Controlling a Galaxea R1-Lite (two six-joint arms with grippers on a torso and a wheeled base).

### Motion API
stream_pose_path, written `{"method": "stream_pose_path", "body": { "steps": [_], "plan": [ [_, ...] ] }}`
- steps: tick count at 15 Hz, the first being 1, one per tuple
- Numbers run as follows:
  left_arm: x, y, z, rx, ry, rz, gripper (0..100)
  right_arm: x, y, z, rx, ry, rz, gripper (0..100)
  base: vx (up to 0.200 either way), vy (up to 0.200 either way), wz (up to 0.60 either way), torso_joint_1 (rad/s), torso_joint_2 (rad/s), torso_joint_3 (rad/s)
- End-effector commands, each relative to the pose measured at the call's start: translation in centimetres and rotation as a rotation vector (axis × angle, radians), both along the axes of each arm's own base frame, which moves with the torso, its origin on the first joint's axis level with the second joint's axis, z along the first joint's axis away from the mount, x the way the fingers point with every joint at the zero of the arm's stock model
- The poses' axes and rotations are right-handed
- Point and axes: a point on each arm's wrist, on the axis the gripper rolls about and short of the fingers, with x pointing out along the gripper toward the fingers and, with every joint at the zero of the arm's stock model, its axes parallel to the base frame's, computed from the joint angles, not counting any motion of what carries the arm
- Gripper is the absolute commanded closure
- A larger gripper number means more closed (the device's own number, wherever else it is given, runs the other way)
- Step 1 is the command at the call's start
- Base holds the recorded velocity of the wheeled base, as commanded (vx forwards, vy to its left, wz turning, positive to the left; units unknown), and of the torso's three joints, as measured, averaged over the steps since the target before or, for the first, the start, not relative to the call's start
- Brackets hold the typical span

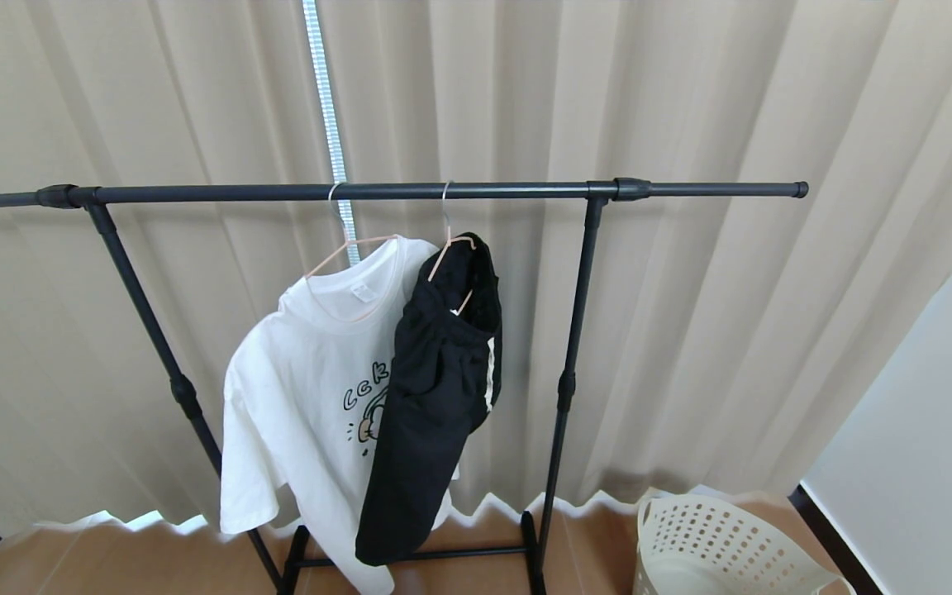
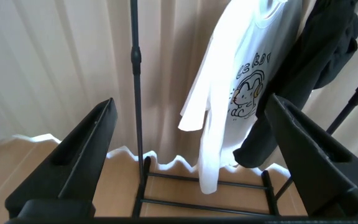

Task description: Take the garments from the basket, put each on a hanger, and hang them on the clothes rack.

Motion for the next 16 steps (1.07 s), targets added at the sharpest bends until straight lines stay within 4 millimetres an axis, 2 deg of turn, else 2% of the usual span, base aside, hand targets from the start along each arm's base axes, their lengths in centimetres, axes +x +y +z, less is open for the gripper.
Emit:
{"method": "stream_pose_path", "body": {
  "steps": [1, 3, 5, 16],
  "plan": [
    [-0.01, 0.0, 0.01, 0.0, -0.001, 0.0, 0, 0.25, -0.03, 0.06, 0.001, 0.031, 0.023, 0, 0.0, 0.0, 0.0, 0.0, 0.0, 0.0],
    [-0.01, 0.0, 0.01, 0.0, -0.001, 0.0, 0, 0.44, -0.07, 0.14, 0.001, 0.051, 0.049, 0, 0.0, 0.0, 0.0, 0.0, 0.0, 0.0],
    [-0.01, 0.0, 0.01, 0.0, -0.001, 0.0, 0, -0.13, 0.0, 0.11, 0.004, -0.027, 0.013, 0, 0.0, 0.0, 0.0, 0.0, 0.0, 0.0],
    [-0.01, 0.0, 0.01, 0.0, -0.001, 0.0, 0, -0.1, -0.02, 0.11, 0.016, -0.023, 0.006, 0, 0.0, 0.0, 0.0, 0.0, 0.0, 0.0]
  ]
}}
